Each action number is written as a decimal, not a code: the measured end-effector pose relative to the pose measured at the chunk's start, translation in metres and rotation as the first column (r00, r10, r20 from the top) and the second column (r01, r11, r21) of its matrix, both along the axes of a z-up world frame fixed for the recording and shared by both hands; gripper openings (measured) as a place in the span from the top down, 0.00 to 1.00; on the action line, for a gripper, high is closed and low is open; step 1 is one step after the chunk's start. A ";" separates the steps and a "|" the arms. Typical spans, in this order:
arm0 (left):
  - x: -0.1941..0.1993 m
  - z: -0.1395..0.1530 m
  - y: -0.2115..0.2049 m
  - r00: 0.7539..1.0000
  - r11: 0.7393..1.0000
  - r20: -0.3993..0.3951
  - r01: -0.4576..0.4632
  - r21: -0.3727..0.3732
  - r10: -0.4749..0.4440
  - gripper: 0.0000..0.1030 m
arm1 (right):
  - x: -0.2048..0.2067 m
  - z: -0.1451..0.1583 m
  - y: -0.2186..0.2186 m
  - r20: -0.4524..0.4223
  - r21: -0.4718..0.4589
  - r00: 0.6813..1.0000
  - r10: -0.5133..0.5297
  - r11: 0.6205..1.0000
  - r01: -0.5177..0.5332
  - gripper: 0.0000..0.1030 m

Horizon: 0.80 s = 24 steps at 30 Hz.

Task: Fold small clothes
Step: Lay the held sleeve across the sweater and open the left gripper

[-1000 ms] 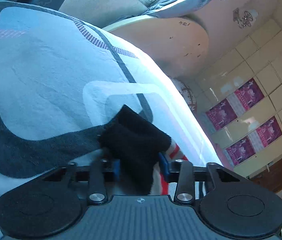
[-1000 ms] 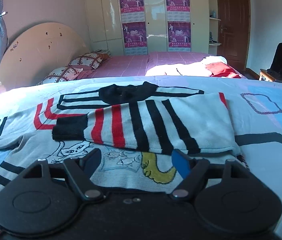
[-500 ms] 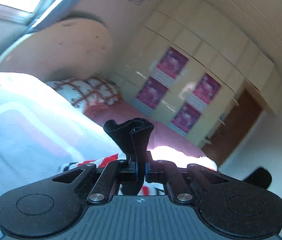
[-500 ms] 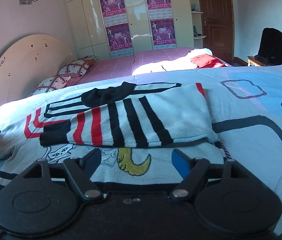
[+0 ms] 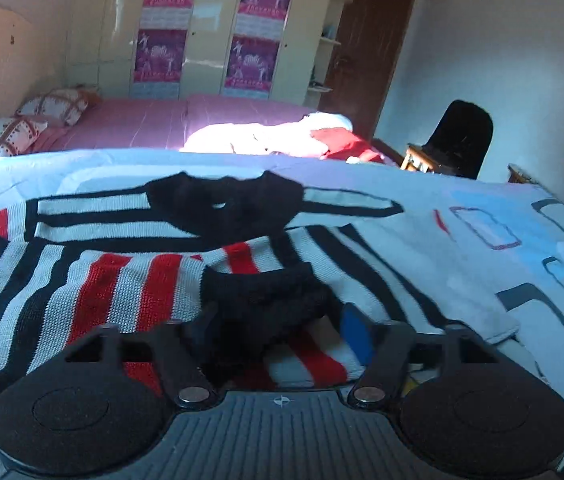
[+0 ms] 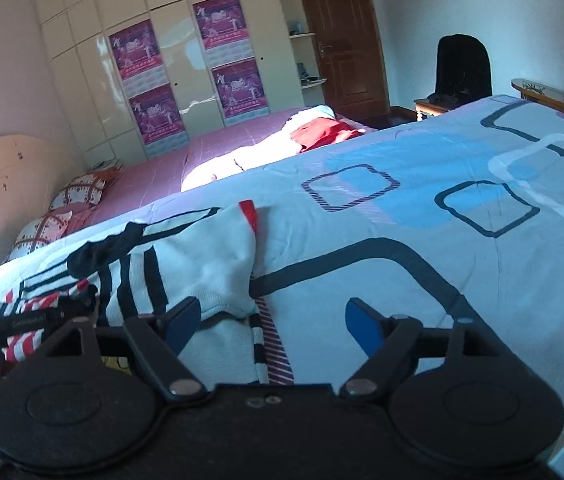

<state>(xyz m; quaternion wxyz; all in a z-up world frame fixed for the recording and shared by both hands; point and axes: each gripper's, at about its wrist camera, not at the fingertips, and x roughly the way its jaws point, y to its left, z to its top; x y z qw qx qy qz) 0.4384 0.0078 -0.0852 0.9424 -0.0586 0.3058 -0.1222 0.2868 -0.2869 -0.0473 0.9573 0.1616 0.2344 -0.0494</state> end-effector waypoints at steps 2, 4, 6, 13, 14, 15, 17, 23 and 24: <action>-0.026 0.013 0.007 0.999 1.000 0.036 -0.014 0.002 0.014 0.31 | 0.010 -0.003 0.007 0.005 0.047 1.000 0.025 0.999 -0.025 0.28; -0.055 0.021 0.024 0.996 0.998 0.061 -0.060 0.006 0.060 0.31 | 0.024 -0.005 0.020 0.008 0.108 0.997 0.076 0.991 -0.077 0.34; -0.079 0.020 0.053 0.987 0.989 0.073 -0.145 0.029 0.143 0.31 | 0.041 -0.008 0.041 0.014 0.165 0.991 0.134 0.977 -0.135 0.37; -0.120 0.007 0.153 0.925 0.915 0.105 -0.378 0.143 0.366 0.31 | 0.119 -0.029 0.122 -0.072 0.334 0.949 0.308 0.904 -0.268 0.37; -0.116 0.002 0.163 0.924 0.911 0.094 -0.382 0.157 0.372 0.31 | 0.128 -0.034 0.131 -0.090 0.349 0.943 0.320 0.897 -0.271 0.37; -0.112 -0.003 0.171 0.924 0.909 0.073 -0.383 0.164 0.377 0.31 | 0.136 -0.038 0.139 -0.107 0.357 0.940 0.324 0.895 -0.268 0.37; -0.104 -0.012 0.184 0.923 0.911 0.038 -0.385 0.148 0.384 0.31 | 0.151 -0.042 0.149 -0.131 0.344 0.941 0.311 0.905 -0.250 0.36; -0.077 -0.033 0.188 0.930 0.921 -0.003 -0.365 0.137 0.369 0.31 | 0.161 -0.011 0.174 -0.103 0.157 0.936 0.336 0.935 -0.319 0.92; -0.075 -0.035 0.191 0.924 0.916 -0.012 -0.378 0.134 0.383 0.31 | 0.155 0.001 0.175 -0.066 0.096 0.936 0.346 0.936 -0.339 0.93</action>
